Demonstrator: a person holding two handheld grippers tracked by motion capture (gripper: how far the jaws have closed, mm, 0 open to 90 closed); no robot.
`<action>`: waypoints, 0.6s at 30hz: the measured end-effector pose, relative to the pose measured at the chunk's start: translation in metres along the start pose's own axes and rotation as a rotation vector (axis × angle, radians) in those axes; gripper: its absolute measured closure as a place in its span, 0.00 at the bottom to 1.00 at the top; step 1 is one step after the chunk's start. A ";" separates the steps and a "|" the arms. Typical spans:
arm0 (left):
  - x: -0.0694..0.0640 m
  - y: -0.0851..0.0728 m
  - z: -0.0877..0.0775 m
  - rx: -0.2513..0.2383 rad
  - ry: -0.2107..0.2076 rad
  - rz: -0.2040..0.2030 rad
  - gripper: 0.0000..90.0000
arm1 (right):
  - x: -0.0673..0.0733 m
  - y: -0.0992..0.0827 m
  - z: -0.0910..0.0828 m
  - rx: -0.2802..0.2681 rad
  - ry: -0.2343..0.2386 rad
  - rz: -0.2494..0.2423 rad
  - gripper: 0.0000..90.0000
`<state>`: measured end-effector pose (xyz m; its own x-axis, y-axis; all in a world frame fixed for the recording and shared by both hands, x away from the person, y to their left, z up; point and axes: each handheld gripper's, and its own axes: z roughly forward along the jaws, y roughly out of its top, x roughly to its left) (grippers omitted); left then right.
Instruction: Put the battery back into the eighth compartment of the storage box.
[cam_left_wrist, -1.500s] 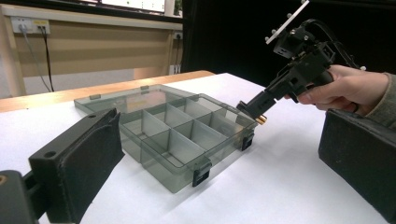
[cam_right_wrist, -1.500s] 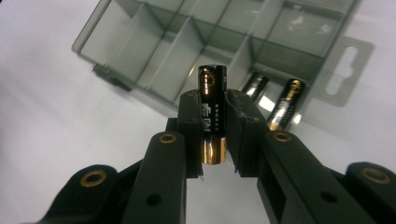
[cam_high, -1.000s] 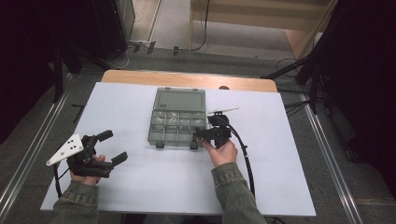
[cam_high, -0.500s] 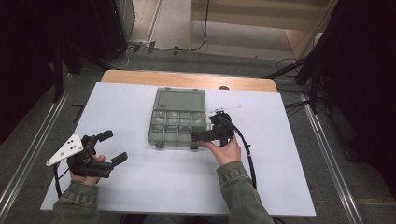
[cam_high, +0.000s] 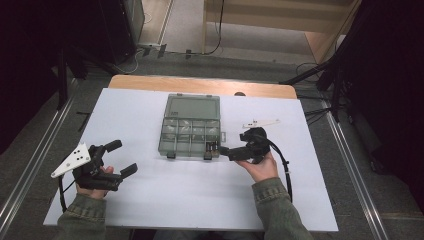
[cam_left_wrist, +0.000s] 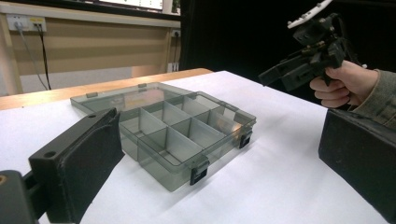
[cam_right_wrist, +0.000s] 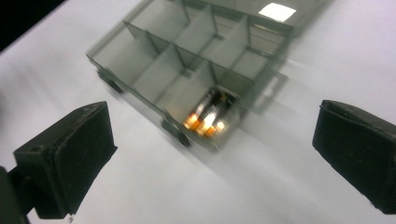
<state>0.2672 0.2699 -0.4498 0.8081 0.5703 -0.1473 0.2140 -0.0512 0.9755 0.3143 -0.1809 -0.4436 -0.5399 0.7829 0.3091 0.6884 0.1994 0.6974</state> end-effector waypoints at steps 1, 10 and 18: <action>0.000 0.000 0.000 0.001 0.000 0.000 0.00 | -0.001 -0.003 -0.004 0.008 -0.018 -0.011 0.00; 0.001 -0.001 0.001 0.011 0.006 -0.001 0.00 | -0.008 -0.028 -0.025 -0.097 -0.078 -0.059 0.00; 0.002 -0.001 0.001 0.009 0.013 0.003 0.00 | -0.014 -0.044 -0.033 -0.097 -0.092 -0.056 0.00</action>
<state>0.2692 0.2704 -0.4508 0.8014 0.5809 -0.1424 0.2165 -0.0598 0.9744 0.2753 -0.2202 -0.4575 -0.5264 0.8237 0.2108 0.6061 0.1896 0.7725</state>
